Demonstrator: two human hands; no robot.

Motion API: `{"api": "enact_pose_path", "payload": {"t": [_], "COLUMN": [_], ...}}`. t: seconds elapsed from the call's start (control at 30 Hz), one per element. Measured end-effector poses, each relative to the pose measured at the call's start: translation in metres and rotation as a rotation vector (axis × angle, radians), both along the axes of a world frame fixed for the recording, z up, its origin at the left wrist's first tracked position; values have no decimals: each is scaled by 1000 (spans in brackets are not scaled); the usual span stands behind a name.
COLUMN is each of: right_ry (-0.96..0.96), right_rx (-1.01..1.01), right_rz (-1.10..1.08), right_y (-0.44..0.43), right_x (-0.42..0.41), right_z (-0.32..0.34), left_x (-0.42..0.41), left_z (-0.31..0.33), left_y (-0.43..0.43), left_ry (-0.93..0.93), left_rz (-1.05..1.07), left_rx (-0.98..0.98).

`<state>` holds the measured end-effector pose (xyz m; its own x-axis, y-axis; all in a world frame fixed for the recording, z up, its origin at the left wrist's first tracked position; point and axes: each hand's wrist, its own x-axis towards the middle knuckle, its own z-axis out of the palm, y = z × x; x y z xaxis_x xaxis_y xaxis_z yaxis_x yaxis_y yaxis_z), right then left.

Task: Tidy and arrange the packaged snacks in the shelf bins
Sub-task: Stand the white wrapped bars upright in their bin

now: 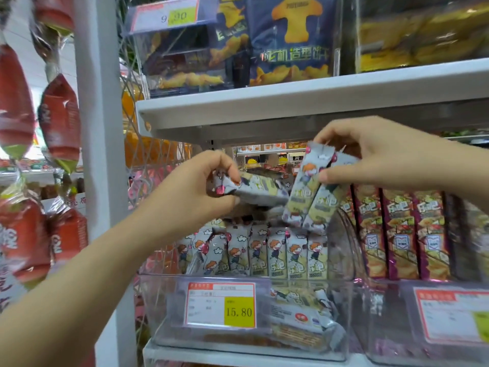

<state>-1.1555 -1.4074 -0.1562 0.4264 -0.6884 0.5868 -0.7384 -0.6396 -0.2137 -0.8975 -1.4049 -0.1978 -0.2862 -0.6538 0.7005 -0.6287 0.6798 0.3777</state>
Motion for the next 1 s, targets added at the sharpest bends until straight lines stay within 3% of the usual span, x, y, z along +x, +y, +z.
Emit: {"api": "enact_pose_path", "payload": {"t": [0.1,0.23,0.67,1.0], "right_ry": [-147,-213,-211,-242], "right_rx": [-135,-233,-214,-272], "right_rz": [-51,-138,-152,-61], "right_y": [0,-2,1,4], "right_x": [-6,-9,-21,-14], "right_z": [4,0,-8,-16], "left_x": [-16,-36,-58,-49], "left_z": [-2,-3,-8,-7], "left_y": [-2,-15,-40,-25], "left_ry": [-90,-279,-846,-759], "left_rz": [89,151,434,229], "left_rx": [-161,-233,-308,-303]}}
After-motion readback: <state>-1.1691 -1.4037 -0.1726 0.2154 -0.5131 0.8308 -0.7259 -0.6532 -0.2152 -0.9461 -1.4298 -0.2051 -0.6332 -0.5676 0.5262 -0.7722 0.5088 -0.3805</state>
